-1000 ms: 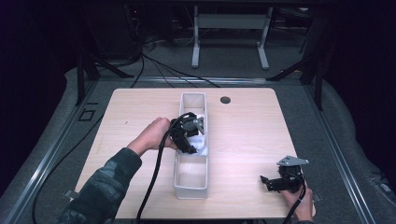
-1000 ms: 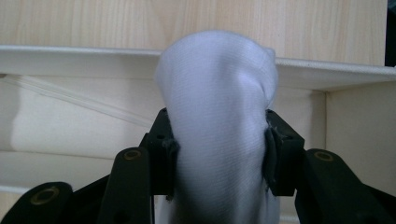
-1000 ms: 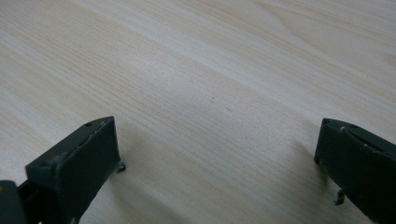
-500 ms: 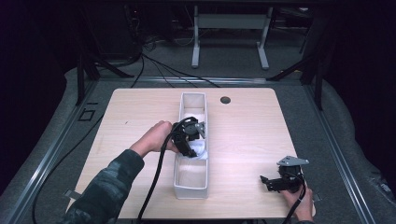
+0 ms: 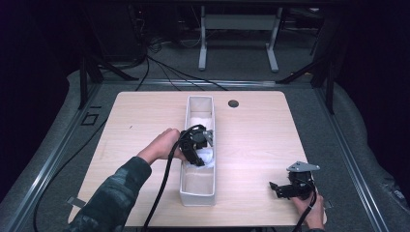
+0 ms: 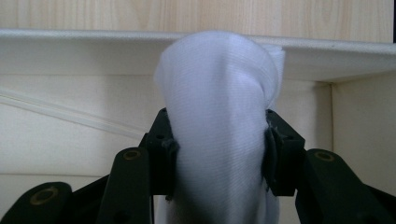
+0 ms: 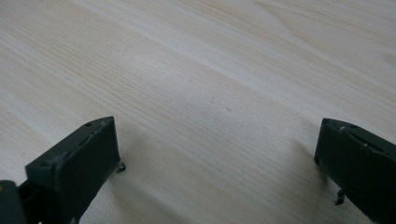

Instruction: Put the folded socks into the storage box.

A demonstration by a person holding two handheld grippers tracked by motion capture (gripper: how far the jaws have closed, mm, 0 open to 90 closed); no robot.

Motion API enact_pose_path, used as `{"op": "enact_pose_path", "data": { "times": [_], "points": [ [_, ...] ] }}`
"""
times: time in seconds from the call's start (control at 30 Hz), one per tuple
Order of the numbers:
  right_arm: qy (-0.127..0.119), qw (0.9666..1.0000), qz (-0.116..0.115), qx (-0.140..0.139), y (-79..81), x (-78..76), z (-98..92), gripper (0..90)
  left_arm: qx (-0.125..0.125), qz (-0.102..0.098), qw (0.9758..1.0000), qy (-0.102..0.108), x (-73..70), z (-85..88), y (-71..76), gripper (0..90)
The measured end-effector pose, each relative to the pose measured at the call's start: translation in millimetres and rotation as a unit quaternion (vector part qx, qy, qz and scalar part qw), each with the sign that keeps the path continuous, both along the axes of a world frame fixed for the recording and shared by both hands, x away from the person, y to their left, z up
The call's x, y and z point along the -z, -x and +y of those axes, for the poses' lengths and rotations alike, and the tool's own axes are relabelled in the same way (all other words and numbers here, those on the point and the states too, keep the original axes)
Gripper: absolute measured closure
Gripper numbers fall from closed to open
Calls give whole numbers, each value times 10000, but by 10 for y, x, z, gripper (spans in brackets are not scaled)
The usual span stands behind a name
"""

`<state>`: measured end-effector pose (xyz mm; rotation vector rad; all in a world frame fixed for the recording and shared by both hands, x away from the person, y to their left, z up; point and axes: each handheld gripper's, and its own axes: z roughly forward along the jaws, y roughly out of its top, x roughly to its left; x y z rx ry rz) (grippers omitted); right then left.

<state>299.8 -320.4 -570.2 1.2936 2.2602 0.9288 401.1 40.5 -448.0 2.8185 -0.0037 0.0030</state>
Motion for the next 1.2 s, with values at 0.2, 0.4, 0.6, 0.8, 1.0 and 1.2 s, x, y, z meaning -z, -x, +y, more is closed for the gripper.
{"op": "enact_pose_path", "data": {
  "times": [0.2, 0.4, 0.6, 0.8, 1.0, 1.2],
  "points": [
    [0, 10000, -1, 0, 0, 0, 0, 0, 30, 69, 10000, 1, 65, -16, -14, 538],
    [-1, 10000, 0, 5, 0, 0, 1, 0, 5, 92, 10000, -14, 137, -32, -26, 533],
    [2, 10000, -1, 1, 0, 0, 0, 0, -48, 88, 9999, -51, 188, -44, -30, 527],
    [1, 10000, -2, 2, 0, 0, 0, 0, -56, 98, 9999, -117, 224, -79, -31, 517],
    [1, 10000, -1, 3, 0, 0, 0, 0, -7, 91, 9996, -261, 295, -95, -20, 513],
    [0, 10000, -2, 5, 0, 0, 0, 0, -12, 142, 9995, -275, 337, -102, -22, 504]
  ]
}}
